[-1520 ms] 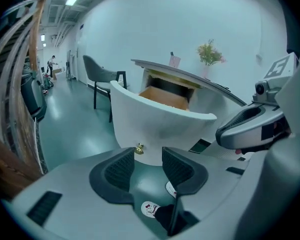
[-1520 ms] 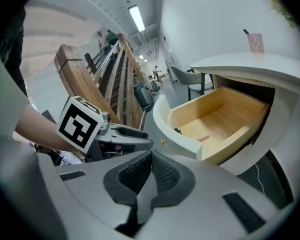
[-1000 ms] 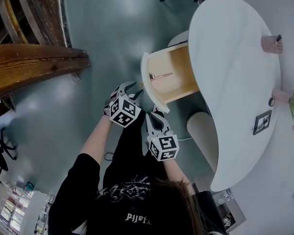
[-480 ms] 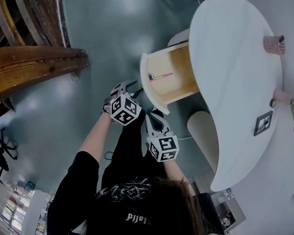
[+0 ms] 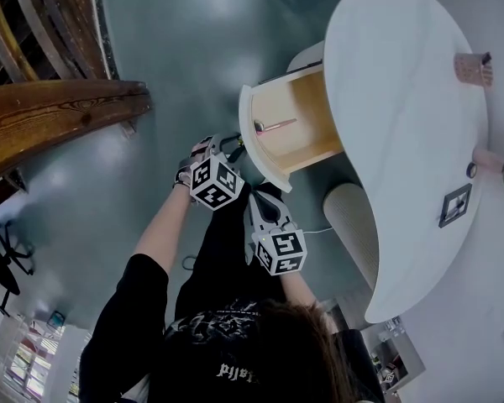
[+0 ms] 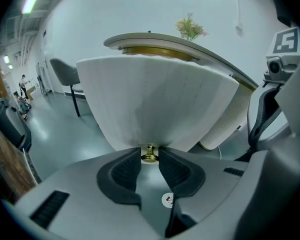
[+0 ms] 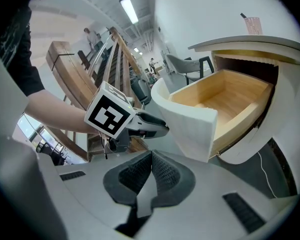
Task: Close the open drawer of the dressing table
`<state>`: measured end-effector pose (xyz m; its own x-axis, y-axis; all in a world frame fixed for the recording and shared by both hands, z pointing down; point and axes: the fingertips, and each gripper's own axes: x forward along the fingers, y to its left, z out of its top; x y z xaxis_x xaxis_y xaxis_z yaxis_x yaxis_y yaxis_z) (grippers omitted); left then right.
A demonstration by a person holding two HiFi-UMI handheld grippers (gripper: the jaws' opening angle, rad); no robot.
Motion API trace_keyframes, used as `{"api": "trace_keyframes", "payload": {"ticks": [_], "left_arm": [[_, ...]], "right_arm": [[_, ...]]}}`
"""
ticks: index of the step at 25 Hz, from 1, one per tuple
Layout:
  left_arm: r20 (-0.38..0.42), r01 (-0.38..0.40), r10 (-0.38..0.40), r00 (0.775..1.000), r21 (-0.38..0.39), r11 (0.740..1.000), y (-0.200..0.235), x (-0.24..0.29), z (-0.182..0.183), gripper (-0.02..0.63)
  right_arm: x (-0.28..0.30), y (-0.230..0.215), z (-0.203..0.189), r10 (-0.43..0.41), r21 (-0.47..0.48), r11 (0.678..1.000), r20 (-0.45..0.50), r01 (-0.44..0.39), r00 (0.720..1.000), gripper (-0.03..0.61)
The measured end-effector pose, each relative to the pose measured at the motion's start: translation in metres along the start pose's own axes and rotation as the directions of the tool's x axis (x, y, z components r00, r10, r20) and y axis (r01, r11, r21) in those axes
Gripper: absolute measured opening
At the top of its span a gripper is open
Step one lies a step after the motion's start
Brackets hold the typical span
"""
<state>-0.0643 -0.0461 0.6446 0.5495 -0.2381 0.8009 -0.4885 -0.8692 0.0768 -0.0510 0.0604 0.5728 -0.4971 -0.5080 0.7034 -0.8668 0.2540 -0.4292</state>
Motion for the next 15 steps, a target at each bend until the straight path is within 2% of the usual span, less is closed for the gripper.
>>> {"api": "trace_keyframes", "payload": {"ticks": [15], "left_arm": [[-0.02,-0.018,0.017,1.0,-0.016,1.0,-0.0013,0.0003,-0.0003,0.118]], "right_arm": [[-0.0056,0.003,-0.0069,0.015,0.019,1.0,0.013,-0.015,1.0,0.028]]}}
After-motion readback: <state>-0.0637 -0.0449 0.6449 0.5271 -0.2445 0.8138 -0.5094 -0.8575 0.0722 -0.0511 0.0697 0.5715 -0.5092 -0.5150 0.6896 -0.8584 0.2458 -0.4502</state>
